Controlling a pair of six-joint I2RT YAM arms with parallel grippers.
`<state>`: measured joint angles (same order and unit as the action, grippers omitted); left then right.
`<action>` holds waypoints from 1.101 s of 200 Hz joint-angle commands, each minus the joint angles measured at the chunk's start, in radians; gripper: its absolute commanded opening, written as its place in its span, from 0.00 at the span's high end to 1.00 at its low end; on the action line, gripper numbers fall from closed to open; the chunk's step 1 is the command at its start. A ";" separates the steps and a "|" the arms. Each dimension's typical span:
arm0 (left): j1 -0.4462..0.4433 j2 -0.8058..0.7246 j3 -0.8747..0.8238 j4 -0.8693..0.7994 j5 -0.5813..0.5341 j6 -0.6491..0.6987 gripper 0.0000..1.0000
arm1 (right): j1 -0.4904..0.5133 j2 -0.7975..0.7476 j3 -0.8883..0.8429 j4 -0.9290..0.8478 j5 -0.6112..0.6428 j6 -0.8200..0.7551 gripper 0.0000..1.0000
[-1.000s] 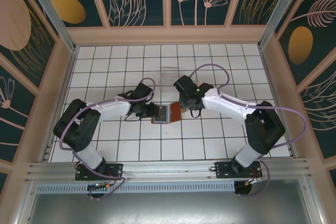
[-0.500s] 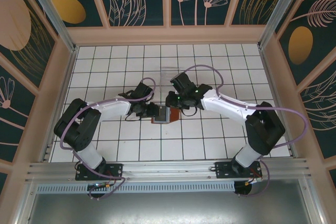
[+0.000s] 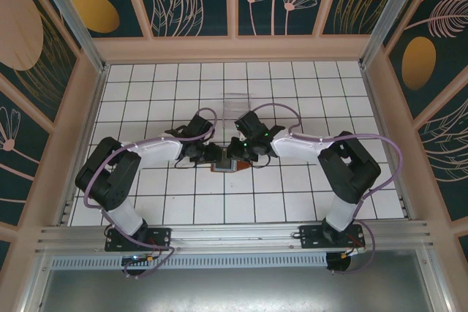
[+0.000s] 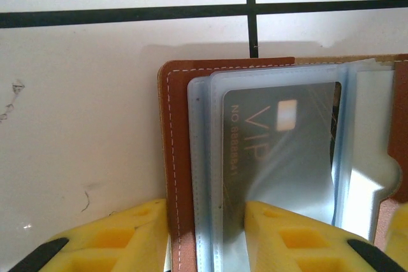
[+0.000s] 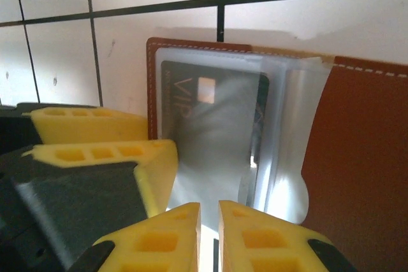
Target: Take the credit cards out of the card holder
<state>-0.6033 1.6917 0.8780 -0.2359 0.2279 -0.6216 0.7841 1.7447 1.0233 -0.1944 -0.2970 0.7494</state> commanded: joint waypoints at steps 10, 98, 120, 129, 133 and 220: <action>-0.003 0.031 -0.022 -0.074 -0.045 0.005 0.63 | -0.016 0.035 -0.030 0.036 -0.003 0.008 0.84; -0.003 -0.005 -0.055 -0.074 -0.027 0.004 0.63 | -0.048 0.081 -0.112 0.024 0.056 -0.014 0.88; -0.003 -0.013 -0.068 -0.071 -0.019 0.001 0.63 | -0.045 0.092 -0.115 -0.002 0.090 -0.026 0.90; -0.003 -0.018 -0.075 -0.069 -0.016 0.000 0.63 | -0.045 0.096 -0.119 -0.010 0.101 -0.032 0.91; -0.003 -0.020 -0.079 -0.068 -0.015 -0.001 0.63 | -0.045 0.099 -0.119 -0.014 0.107 -0.035 0.92; -0.003 -0.156 -0.069 -0.067 0.037 -0.038 0.61 | 0.024 0.053 -0.155 -0.063 0.039 -0.169 0.94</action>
<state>-0.6033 1.5780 0.7956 -0.2588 0.2485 -0.6369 0.7742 1.7863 0.9325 -0.1081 -0.2588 0.6464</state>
